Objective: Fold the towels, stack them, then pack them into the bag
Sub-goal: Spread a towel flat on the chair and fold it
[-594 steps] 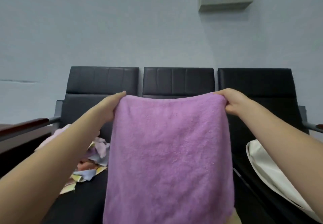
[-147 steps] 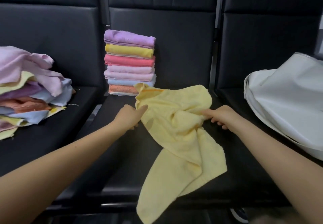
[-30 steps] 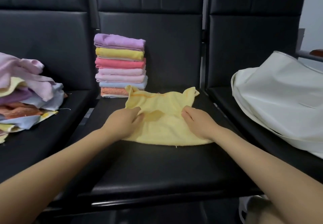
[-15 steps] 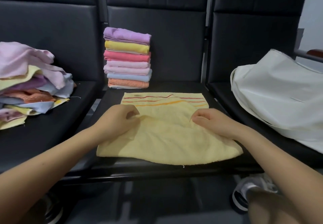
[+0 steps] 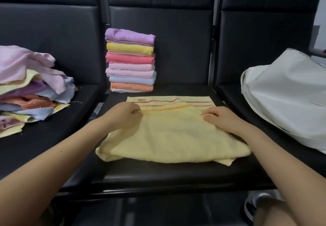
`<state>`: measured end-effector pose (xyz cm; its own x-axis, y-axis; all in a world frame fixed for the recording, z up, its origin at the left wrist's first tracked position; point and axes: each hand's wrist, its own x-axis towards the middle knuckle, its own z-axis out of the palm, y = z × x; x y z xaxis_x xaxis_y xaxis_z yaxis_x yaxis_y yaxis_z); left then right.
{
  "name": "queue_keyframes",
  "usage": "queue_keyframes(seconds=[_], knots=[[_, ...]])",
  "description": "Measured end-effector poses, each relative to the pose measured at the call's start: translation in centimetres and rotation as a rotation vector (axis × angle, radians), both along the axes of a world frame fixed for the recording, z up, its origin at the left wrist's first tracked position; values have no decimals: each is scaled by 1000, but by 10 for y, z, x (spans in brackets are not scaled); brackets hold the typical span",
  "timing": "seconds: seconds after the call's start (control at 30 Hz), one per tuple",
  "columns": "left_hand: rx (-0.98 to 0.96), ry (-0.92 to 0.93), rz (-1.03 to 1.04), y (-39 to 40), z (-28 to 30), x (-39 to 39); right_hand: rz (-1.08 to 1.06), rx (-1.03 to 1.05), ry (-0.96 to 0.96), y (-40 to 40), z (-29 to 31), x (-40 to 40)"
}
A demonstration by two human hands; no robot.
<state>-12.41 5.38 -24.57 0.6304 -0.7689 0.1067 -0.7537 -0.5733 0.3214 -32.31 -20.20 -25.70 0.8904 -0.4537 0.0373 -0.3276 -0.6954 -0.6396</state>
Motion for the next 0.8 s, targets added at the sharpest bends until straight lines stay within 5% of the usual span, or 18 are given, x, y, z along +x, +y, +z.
queue_keyframes(seconds=[0.2, 0.4, 0.8], knots=[[-210, 148, 150, 2, -6, 30, -143, 87, -48, -13, -3, -5], [-105, 77, 106, -3, -28, 32, -416, 300, -361, -32, 8, 18], [-12, 159, 95, -13, -28, 43, -433, -107, -60, -80, -25, 102]])
